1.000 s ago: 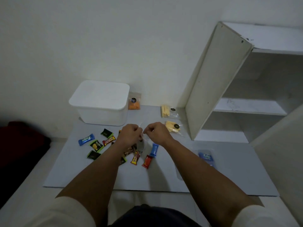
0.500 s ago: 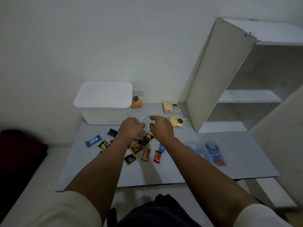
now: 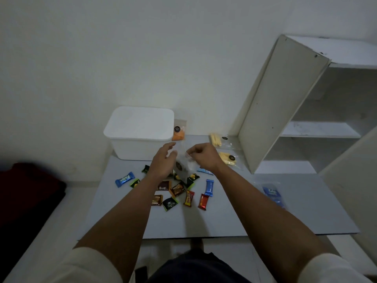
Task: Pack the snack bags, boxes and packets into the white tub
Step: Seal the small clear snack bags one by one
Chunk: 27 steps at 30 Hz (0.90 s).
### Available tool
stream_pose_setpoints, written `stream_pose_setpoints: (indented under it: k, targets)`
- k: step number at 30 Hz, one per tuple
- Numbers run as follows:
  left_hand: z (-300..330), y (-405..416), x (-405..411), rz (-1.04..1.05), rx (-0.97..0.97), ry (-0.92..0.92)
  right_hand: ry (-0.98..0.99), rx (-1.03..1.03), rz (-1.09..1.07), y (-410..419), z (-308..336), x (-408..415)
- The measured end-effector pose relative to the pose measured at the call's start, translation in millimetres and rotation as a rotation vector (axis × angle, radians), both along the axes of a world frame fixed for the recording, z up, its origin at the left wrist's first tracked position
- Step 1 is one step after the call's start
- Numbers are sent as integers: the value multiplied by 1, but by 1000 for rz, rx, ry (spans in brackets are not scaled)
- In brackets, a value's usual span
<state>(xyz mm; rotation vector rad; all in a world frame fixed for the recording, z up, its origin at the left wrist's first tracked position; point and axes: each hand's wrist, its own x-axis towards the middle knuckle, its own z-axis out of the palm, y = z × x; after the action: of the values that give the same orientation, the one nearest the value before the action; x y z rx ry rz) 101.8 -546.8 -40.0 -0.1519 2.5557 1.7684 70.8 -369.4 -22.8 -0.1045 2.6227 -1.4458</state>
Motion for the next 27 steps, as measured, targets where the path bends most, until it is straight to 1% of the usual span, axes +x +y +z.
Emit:
stream_pose_setpoints:
  k: [2,4,8,12,15,18,23,27]
  targets:
    - [1,-2,0,-31,-19,21,-81,-96,32,2,9,0]
    - [4,-2,1,0,-20,61,-142,-163,49,6,14,1]
    - [7,0,1,-21,27,45,-237,-296,79,12,16,6]
    - [6,7,6,11,49,33,-203,-341,98,22,15,8]
    - [6,8,9,0,100,-45,-194,-384,85,29,15,6]
    - [11,9,8,-37,158,-99,-213,-332,126,32,19,5]
    - [17,16,8,-77,67,-64,-268,-205,170,39,23,0]
    - [22,23,9,-136,78,-43,-243,-121,205,42,24,-6]
